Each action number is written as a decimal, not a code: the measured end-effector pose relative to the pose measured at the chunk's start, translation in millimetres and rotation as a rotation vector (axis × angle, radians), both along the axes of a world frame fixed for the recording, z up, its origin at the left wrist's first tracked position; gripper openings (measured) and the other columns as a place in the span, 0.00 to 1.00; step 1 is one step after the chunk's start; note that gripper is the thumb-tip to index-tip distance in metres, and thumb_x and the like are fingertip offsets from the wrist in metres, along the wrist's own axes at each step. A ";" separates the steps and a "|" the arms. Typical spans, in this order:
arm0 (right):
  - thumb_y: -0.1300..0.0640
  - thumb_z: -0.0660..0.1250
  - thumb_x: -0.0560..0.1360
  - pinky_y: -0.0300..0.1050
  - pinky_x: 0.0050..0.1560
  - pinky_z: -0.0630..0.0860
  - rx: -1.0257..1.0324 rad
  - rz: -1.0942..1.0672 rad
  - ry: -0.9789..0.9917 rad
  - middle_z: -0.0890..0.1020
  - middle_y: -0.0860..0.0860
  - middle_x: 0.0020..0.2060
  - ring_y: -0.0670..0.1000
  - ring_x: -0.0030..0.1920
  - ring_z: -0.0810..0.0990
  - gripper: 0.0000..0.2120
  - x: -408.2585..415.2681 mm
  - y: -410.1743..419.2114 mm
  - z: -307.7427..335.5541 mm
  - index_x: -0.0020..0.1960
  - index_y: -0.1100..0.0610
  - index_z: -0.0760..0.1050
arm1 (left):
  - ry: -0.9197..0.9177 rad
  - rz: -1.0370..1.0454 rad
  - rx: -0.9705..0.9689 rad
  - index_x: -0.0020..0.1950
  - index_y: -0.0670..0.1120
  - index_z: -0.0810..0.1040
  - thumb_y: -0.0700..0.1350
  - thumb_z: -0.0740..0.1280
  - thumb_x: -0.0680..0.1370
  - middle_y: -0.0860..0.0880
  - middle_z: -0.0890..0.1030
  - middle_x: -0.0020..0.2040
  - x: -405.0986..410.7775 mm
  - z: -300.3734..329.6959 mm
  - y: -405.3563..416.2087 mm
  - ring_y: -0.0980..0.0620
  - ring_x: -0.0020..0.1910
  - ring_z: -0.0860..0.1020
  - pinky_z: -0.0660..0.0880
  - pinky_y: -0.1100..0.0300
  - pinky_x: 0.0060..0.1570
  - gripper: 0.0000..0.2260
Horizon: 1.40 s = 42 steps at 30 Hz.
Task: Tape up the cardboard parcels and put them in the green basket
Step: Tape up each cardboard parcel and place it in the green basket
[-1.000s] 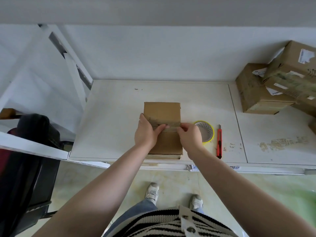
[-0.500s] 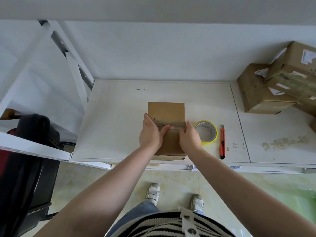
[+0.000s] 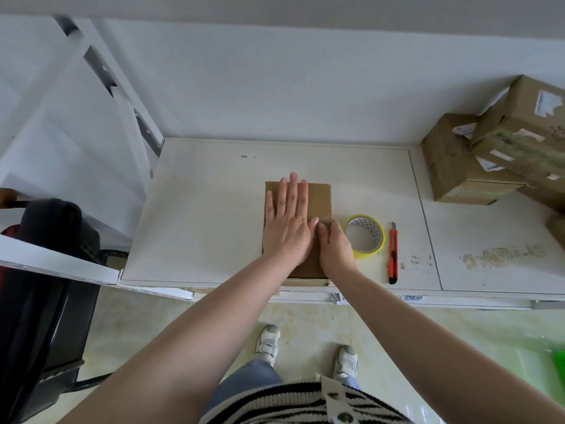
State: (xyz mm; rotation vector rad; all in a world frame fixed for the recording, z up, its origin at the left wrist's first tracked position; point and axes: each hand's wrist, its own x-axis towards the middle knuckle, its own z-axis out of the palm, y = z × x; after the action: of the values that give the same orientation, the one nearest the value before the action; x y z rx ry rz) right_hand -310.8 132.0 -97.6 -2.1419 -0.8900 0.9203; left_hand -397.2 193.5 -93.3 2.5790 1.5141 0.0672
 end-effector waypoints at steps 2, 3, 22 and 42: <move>0.56 0.54 0.83 0.40 0.40 0.59 0.021 -0.010 -0.006 0.79 0.61 0.57 0.60 0.57 0.76 0.15 0.0 0.1 -0.7 0.64 0.64 0.69 | 0.022 0.003 -0.025 0.79 0.44 0.34 0.56 0.48 0.84 0.45 0.32 0.79 0.2 -5.0 2.4 0.45 0.78 0.34 0.36 0.45 0.76 0.32; 0.56 0.54 0.83 0.40 0.41 0.59 0.019 -0.010 -0.011 0.79 0.61 0.57 0.60 0.57 0.76 0.15 0.0 0.4 -1.2 0.64 0.64 0.69 | 0.020 0.005 -0.027 0.79 0.44 0.34 0.56 0.48 0.83 0.45 0.33 0.79 0.1 -6.9 2.5 0.45 0.78 0.34 0.35 0.45 0.76 0.32; 0.51 0.52 0.84 0.46 0.51 0.67 -0.079 0.076 -0.007 0.79 0.64 0.57 0.63 0.59 0.76 0.20 10.6 11.6 -1.0 0.60 0.65 0.74 | 0.038 0.128 -0.030 0.79 0.46 0.35 0.61 0.48 0.82 0.43 0.32 0.78 -25.2 -6.1 1.7 0.45 0.77 0.31 0.30 0.43 0.73 0.35; 0.44 0.72 0.72 0.48 0.61 0.70 0.104 0.147 -0.069 0.74 0.50 0.58 0.51 0.59 0.73 0.33 36.9 13.5 58.1 0.73 0.40 0.63 | -0.746 0.500 -0.931 0.80 0.54 0.50 0.60 0.53 0.83 0.47 0.56 0.79 -35.2 9.6 9.2 0.45 0.77 0.55 0.54 0.47 0.75 0.28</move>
State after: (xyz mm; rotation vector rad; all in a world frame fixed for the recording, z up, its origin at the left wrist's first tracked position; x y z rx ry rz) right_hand -273.8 145.5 -39.5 -2.0515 -1.1181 0.8564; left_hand -432.4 202.8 -83.6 1.2232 1.3583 0.2668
